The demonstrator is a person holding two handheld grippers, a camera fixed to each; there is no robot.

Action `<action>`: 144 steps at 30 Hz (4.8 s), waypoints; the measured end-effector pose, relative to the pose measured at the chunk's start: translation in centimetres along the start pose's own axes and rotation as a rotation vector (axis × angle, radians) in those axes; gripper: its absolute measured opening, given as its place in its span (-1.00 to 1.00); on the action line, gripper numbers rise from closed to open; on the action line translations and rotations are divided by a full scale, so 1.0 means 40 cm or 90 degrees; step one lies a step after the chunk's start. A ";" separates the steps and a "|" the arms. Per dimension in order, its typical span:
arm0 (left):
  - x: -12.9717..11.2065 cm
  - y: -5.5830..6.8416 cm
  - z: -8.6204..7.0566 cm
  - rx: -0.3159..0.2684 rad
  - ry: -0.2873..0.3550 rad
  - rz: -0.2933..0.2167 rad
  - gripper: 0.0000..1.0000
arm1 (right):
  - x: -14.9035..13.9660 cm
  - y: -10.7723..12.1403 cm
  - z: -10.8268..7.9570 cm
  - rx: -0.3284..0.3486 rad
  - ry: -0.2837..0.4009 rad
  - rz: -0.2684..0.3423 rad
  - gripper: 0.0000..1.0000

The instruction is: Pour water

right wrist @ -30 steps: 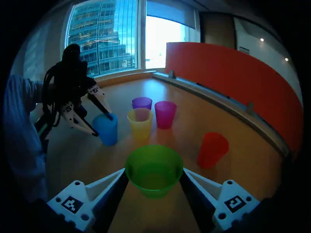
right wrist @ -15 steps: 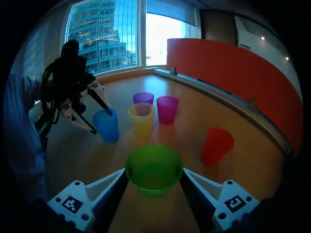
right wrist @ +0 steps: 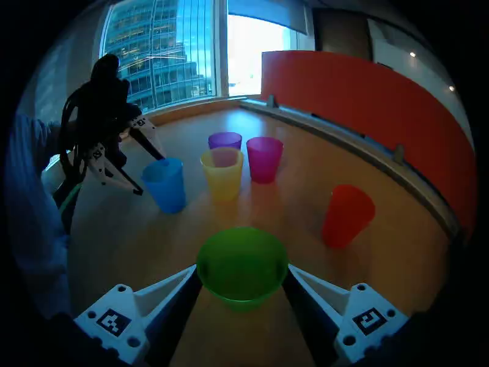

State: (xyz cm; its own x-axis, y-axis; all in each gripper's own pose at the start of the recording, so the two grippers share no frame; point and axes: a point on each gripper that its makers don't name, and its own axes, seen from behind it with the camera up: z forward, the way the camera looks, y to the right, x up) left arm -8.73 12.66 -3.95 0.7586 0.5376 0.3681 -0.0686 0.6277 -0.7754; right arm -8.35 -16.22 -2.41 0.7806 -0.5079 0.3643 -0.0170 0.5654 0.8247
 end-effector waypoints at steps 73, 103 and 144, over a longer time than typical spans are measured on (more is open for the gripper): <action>-0.039 -0.211 -0.261 0.333 0.196 -0.182 0.95 | -0.055 0.177 -0.332 -0.372 0.170 0.133 0.98; 0.142 -0.250 -0.419 0.479 0.419 -0.214 0.96 | 0.115 0.236 -0.558 -0.586 0.465 0.173 0.98; 0.083 -0.262 -0.350 0.539 0.480 -0.238 0.96 | 0.087 0.239 -0.547 -0.638 0.484 0.208 0.98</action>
State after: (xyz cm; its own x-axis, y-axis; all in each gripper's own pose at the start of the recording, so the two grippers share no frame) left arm 3.60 -0.02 -1.79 0.9923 -0.0454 -0.1154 0.0463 0.9989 0.0048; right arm 7.87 1.63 -2.72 0.9912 0.0516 -0.1215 -0.0587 0.9967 -0.0554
